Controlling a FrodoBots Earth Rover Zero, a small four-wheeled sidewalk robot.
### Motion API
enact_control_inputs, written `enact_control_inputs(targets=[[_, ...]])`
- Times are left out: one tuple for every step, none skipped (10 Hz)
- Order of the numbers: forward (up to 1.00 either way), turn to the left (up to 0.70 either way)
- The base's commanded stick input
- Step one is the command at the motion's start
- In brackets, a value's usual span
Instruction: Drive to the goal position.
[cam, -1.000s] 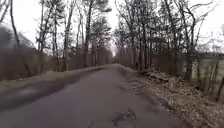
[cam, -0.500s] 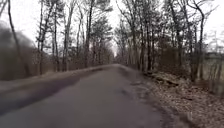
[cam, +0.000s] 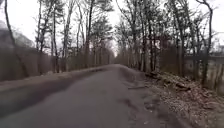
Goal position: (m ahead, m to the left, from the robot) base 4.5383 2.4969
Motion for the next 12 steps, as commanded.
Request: enact_control_inputs(targets=[[0.85, 0.00], [0.85, 0.00], [0.85, 0.00], [0.85, 0.00], [0.85, 0.00], [0.85, -0.08], [0.85, -0.18], [0.85, -0.29], [0.85, -0.34], [0.85, -0.34], [0.85, -0.34], [0.85, -0.31]])
